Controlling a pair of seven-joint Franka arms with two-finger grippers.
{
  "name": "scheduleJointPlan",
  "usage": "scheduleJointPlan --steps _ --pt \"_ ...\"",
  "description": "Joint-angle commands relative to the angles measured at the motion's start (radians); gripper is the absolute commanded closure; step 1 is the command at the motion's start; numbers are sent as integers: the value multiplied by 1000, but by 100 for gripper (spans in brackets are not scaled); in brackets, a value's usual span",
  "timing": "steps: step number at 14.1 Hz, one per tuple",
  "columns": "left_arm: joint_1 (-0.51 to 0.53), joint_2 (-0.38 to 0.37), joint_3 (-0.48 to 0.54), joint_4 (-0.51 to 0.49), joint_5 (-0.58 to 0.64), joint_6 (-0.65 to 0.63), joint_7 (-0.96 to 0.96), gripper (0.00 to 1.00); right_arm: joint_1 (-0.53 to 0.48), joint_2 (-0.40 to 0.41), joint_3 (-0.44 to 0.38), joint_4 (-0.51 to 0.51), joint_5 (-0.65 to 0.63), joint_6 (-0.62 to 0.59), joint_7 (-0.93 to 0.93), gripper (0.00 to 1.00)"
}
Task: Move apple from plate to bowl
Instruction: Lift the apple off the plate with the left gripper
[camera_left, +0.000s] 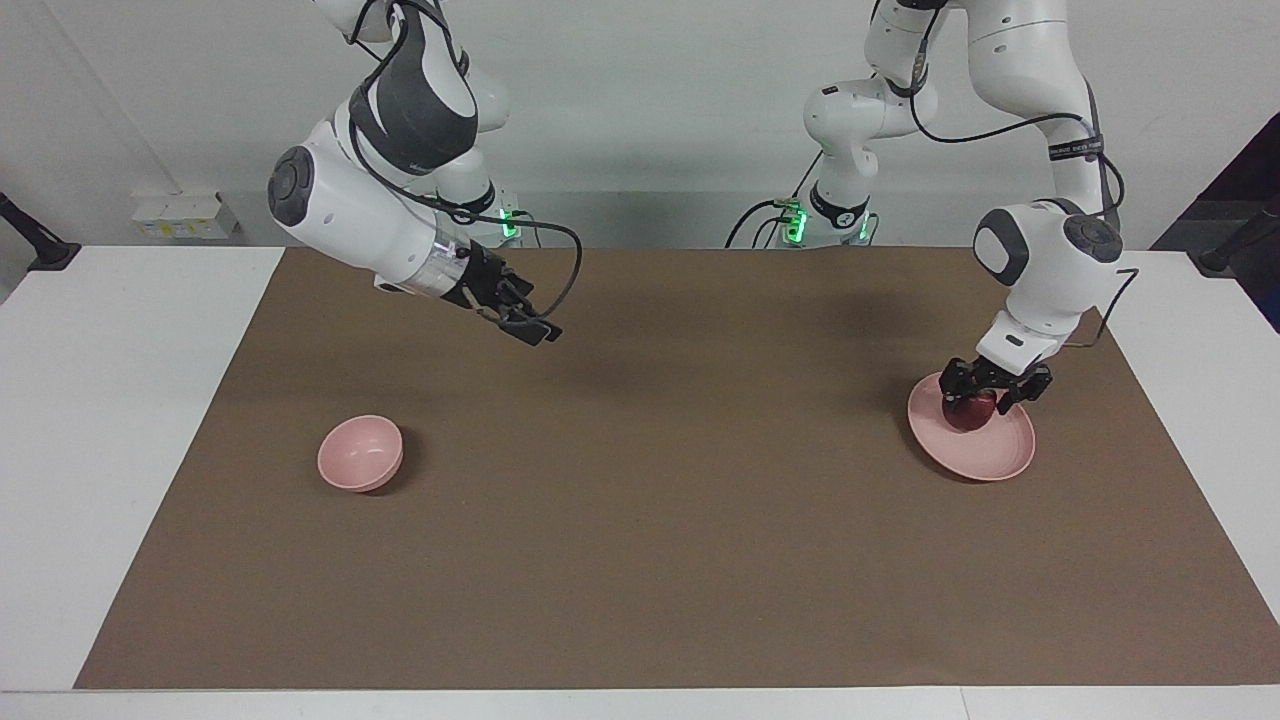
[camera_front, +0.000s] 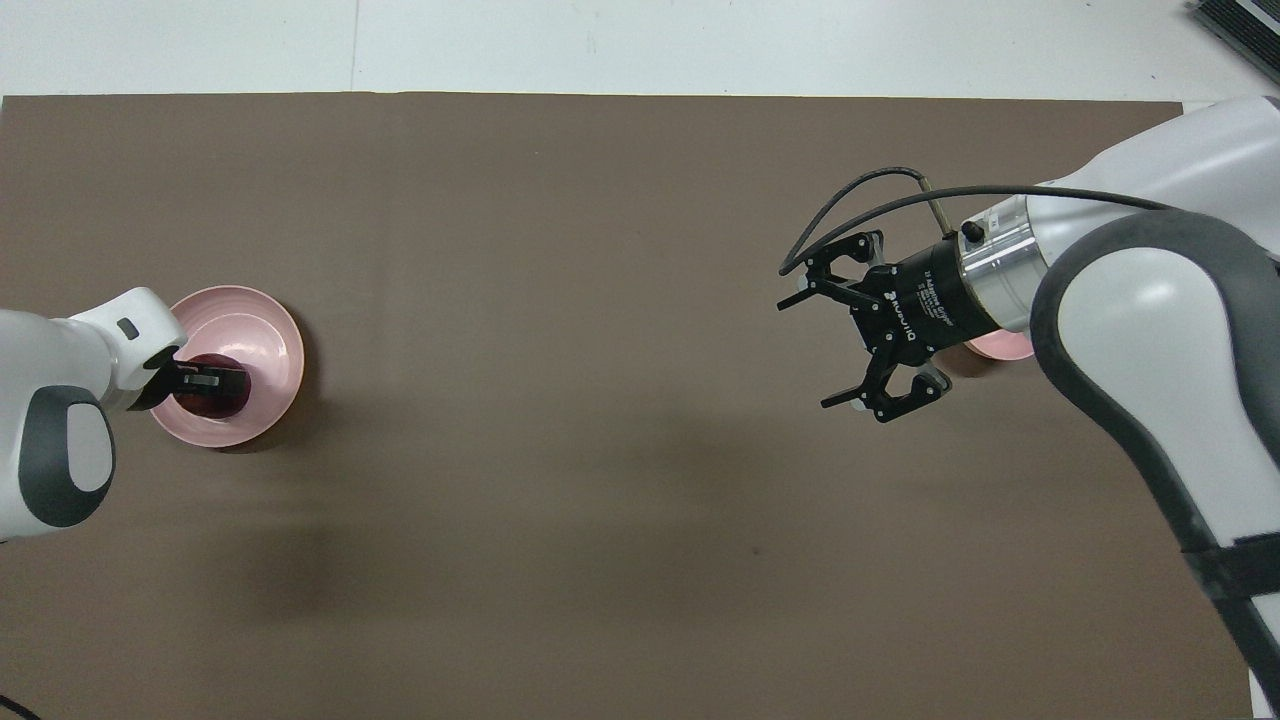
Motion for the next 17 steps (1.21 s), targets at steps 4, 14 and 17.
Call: scheduleJointPlan --steps 4,14,17 --pt "-31 -79 -14 92 -14 -215 23 100 -9 -8 8 -6 34 6 41 0" --pt "-307 -182 -24 197 -377 -391 -262 100 -9 -25 8 -60 57 53 49 0" --pt "-352 -181 -36 201 -521 -366 -317 100 -9 -24 8 -94 138 91 49 0"
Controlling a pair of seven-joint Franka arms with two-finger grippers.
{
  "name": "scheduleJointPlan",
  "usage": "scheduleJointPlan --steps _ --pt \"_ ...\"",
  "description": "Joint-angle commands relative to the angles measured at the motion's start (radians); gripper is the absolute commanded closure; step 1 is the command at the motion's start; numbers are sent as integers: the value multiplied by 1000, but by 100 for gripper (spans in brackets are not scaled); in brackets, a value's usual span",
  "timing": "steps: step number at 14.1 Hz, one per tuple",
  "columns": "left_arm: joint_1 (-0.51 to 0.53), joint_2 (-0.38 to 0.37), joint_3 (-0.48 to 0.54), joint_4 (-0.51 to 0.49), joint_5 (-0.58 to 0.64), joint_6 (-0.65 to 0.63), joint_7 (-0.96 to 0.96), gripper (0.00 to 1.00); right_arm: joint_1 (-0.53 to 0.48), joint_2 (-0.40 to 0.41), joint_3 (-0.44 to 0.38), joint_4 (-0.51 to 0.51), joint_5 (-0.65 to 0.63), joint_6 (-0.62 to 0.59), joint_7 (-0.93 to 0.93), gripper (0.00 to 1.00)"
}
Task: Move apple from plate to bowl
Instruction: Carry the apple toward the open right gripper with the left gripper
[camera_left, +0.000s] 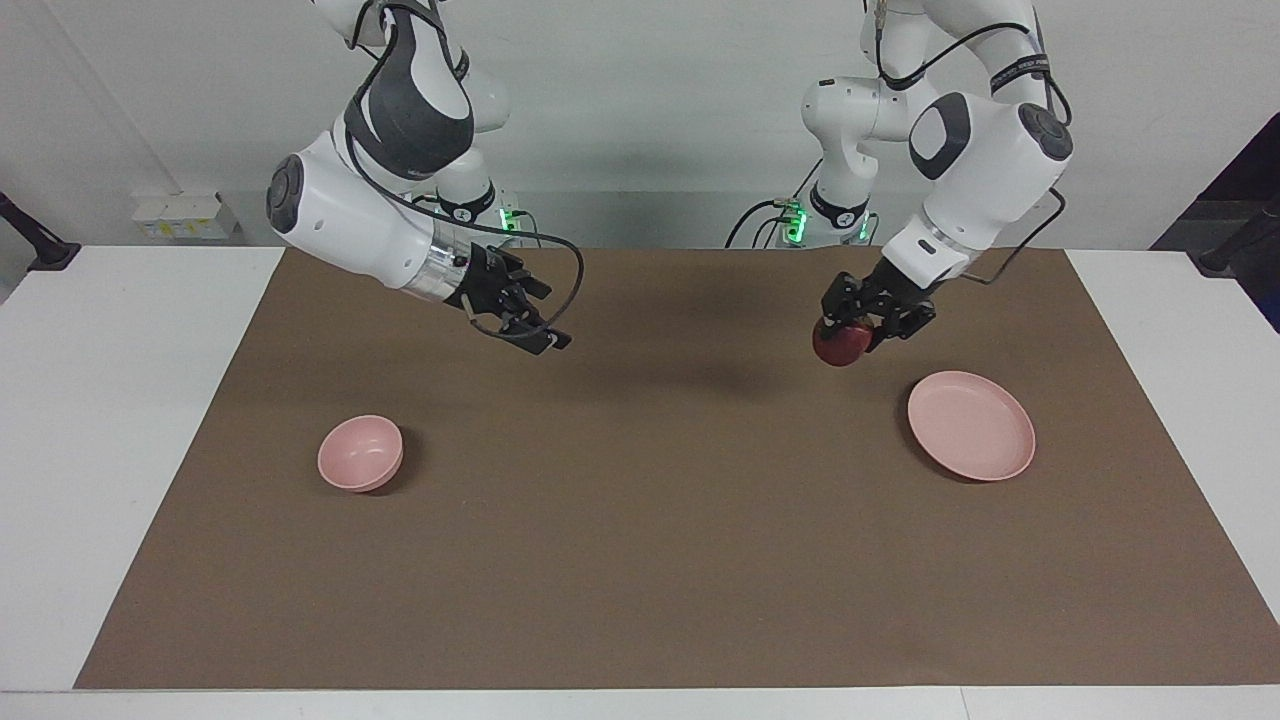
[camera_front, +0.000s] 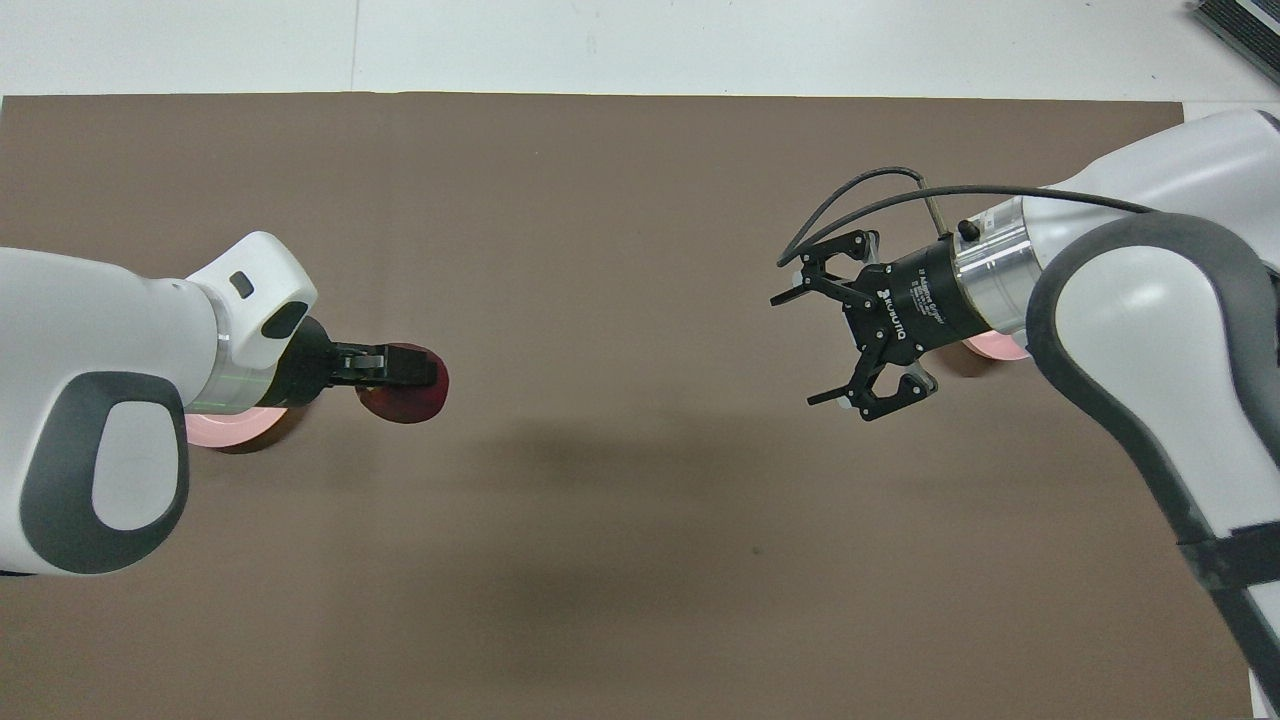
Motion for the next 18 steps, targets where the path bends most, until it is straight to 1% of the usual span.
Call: scheduleJointPlan --steps 1,4,6,8,9,11,12,13,14,16,18 --pt "-42 1 -6 15 -91 41 -64 100 -7 -23 8 -63 92 49 15 0" --pt "-81 3 -35 15 -165 86 -78 100 -9 -13 8 -102 237 90 -66 0" --pt "-88 3 -55 17 -231 116 -78 100 -2 -11 8 -127 287 129 -92 0" --pt "-90 15 -93 29 -239 194 -95 100 2 -8 8 -150 339 132 -165 0" --pt "-92 26 -96 46 -236 210 -125 100 2 -8 8 -168 348 130 -201 0" --pt "-96 35 -104 67 -237 222 -150 100 4 -19 8 -194 420 132 -218 0" --pt "-99 50 -119 81 -239 250 -170 100 8 -23 8 -202 443 142 -223 0" --pt "-101 79 -141 101 -237 276 -200 100 30 -28 8 -213 459 165 -229 0" --pt "-101 88 -158 116 -236 279 -225 100 45 -40 8 -233 488 199 -229 0" --pt "-111 92 -168 117 -234 282 -236 100 85 -48 8 -247 549 268 -227 0" --pt "-116 99 -170 117 -234 291 -238 100 102 -42 9 -247 565 279 -229 0"
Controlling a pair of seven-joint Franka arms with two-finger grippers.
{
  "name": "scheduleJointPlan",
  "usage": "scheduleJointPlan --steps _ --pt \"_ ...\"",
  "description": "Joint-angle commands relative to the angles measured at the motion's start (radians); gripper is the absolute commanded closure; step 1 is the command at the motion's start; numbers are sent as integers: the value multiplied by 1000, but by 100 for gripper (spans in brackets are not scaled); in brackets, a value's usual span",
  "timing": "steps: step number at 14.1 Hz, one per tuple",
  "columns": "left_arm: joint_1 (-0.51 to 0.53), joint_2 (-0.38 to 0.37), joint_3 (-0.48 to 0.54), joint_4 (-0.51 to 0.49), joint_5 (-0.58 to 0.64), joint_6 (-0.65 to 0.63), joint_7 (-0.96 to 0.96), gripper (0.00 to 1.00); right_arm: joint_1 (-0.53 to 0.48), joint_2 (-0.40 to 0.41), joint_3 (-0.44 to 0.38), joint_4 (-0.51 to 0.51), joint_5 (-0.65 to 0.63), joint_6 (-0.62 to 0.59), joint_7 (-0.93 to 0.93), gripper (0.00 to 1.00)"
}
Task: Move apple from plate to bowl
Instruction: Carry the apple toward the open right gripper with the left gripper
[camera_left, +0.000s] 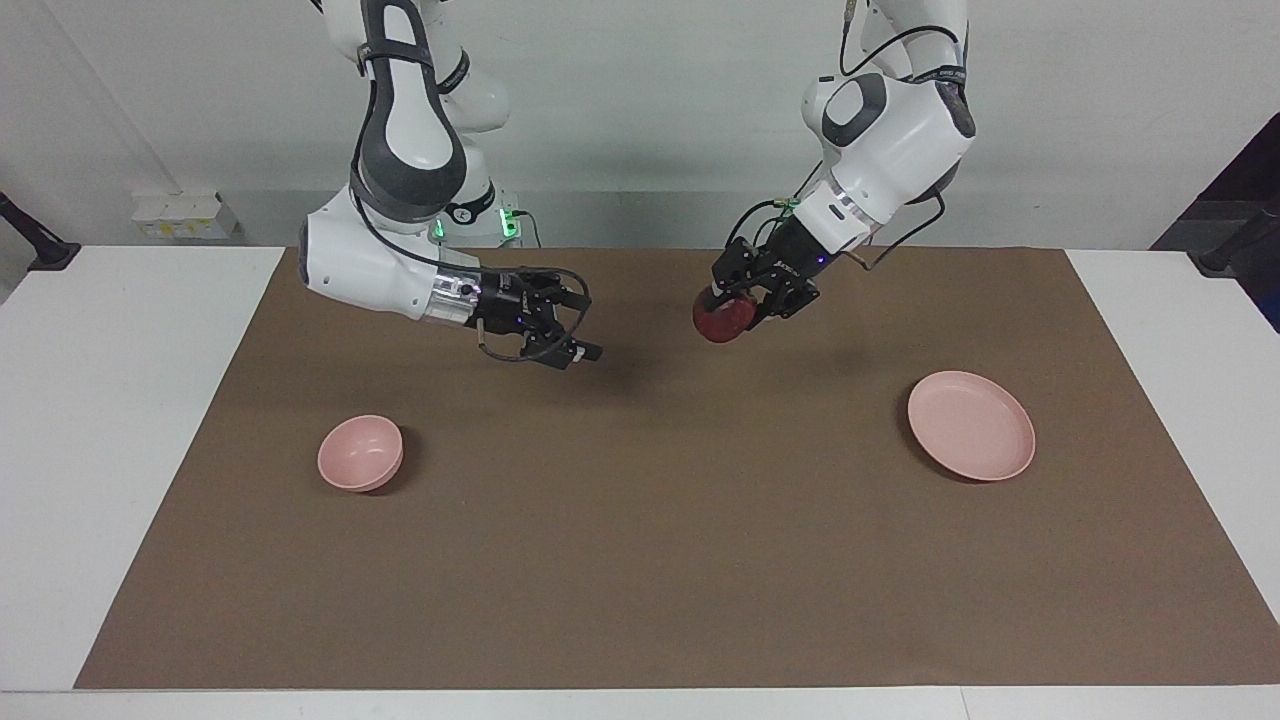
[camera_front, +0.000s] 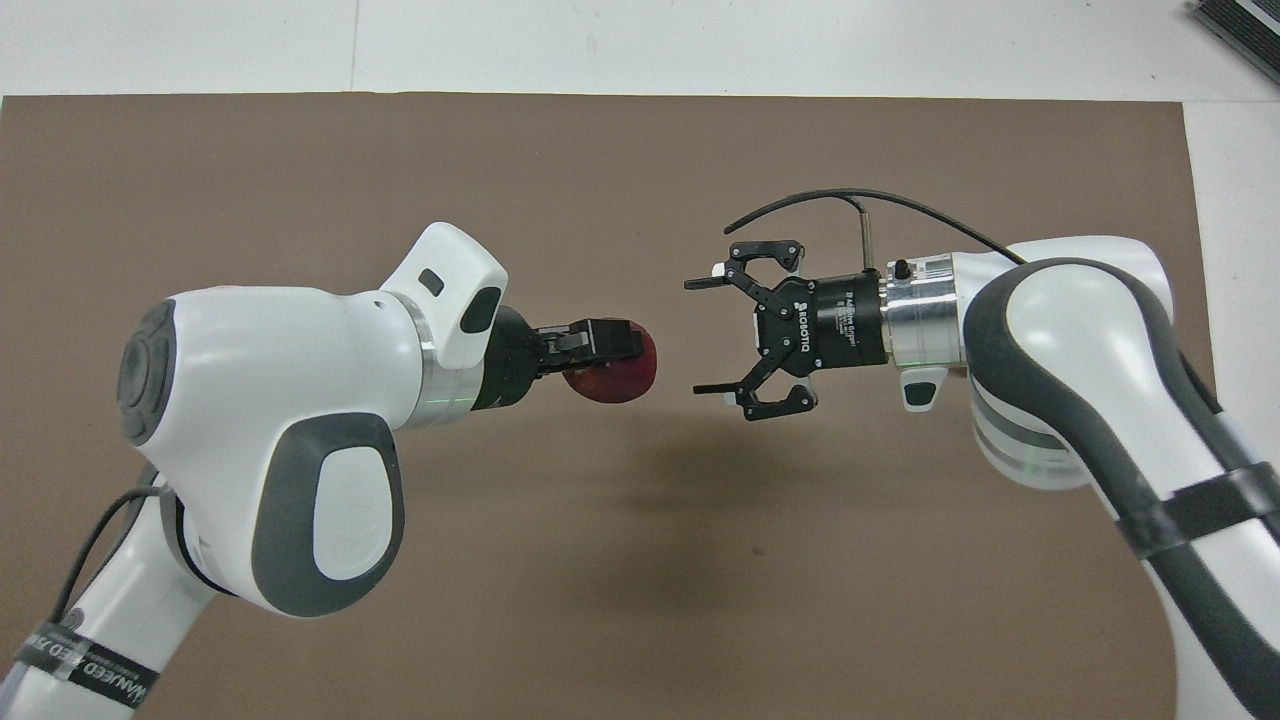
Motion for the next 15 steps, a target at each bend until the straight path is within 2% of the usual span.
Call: scheduleJointPlan --steps 1,4,11,12,13,14,15 --pt "-18 16 8 23 -11 21 -15 100 22 -29 6 -41 42 36 -27 0" --pt "-47 30 7 24 -3 59 -20 100 28 -31 6 -43 38 34 -27 0" --pt "-70 29 4 24 -5 59 -46 100 76 -32 6 -44 38 114 16 0" --pt "-72 29 4 23 -5 59 -45 100 80 -32 6 -44 40 114 20 24" --pt "-78 29 4 23 -3 59 -45 100 85 -31 6 -41 38 119 22 75" --pt "-76 29 4 23 -5 59 -43 100 86 -28 6 -39 25 129 16 100" --pt "-76 29 4 23 -5 59 -42 100 86 -28 6 -39 19 131 10 100"
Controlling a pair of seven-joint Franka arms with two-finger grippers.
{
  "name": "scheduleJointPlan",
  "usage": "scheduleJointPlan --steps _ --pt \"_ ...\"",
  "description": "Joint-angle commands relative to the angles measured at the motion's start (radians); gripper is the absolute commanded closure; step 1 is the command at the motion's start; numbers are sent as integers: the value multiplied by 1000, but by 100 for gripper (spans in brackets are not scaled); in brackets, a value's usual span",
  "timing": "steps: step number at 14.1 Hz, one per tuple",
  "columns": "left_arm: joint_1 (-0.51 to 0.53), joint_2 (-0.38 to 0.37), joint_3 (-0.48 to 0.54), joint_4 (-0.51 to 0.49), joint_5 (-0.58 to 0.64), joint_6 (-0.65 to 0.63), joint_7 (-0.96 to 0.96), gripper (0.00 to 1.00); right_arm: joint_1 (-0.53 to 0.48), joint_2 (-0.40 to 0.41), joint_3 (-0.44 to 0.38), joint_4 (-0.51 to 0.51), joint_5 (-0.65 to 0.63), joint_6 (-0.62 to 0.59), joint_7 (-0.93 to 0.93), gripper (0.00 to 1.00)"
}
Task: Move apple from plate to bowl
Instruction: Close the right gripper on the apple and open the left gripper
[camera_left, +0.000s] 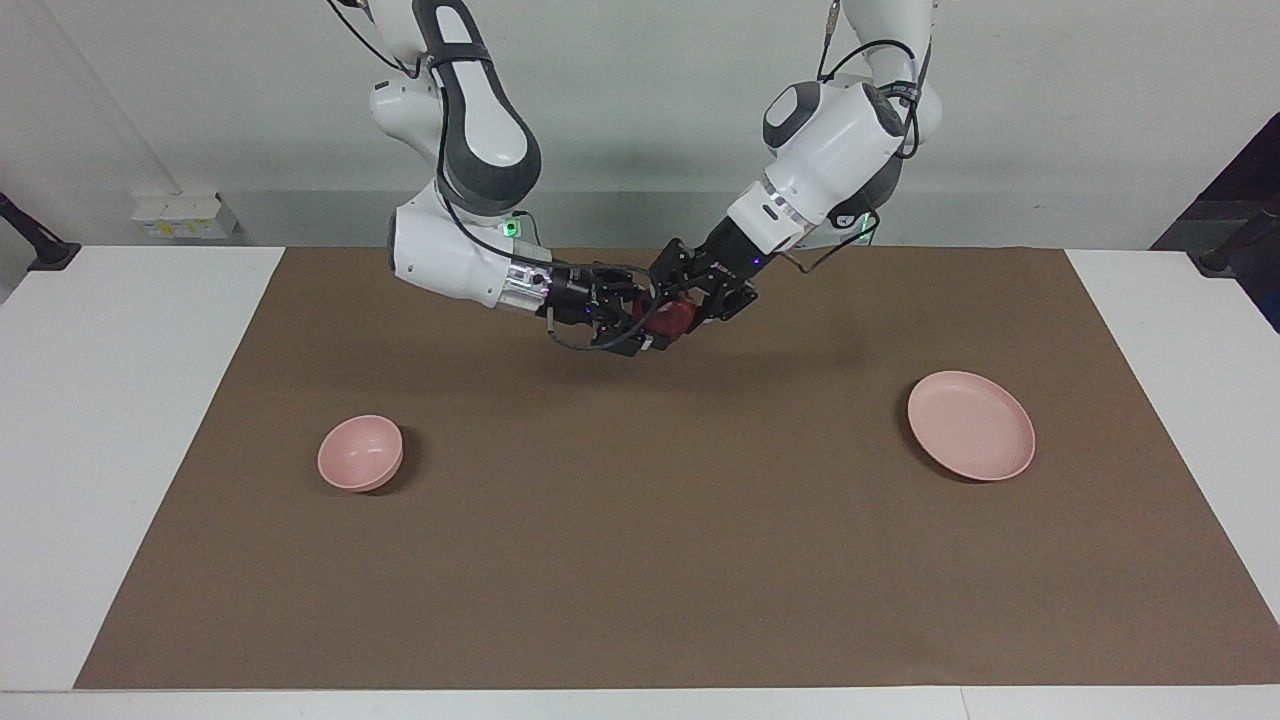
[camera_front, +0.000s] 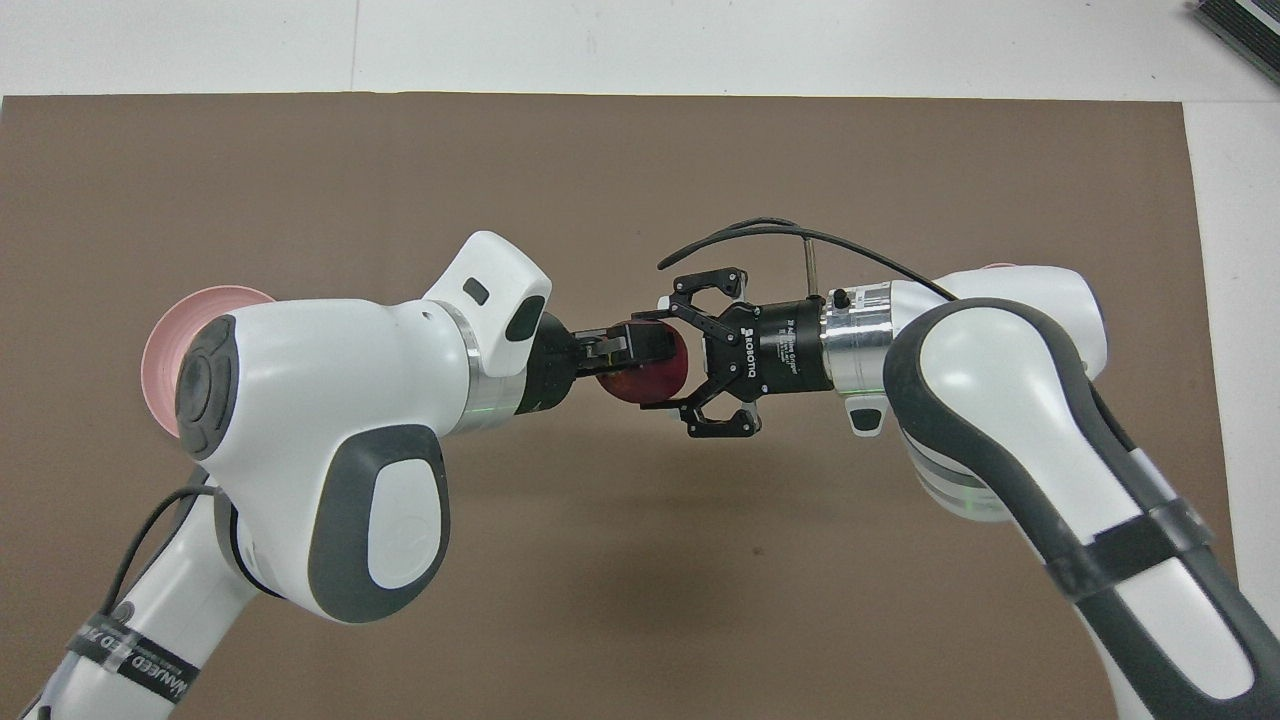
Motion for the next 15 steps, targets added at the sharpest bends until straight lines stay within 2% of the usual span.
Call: scheduleJointPlan --steps 1,3,4,5,6,7,8,12,15 --pt "-33 4 7 14 -7 -4 -18 100 6 -12 5 -7 8 43 0 100" --pt "-33 4 7 14 -7 -4 -19 100 6 -10 5 -7 8 43 0 100" --pt "-33 4 7 15 -7 -4 -16 95 6 -10 5 -7 8 43 0 100" --pt "-31 4 7 15 -7 -4 -17 70 6 -10 5 -6 8 43 0 100" --pt "-33 4 7 20 -5 -18 -10 33 6 -10 5 -6 8 43 0 100" --pt "-33 4 7 23 -3 -19 -11 10 6 -10 5 -6 8 43 2 100" --pt "-31 4 7 23 -3 -19 -13 1 4 -10 5 -6 6 42 0 100" --pt "-28 -14 9 18 3 -39 -11 0 3 -10 4 -7 6 39 -1 100" --pt "28 -28 20 15 71 -186 -7 0 -11 -7 2 -4 -21 34 -3 100"
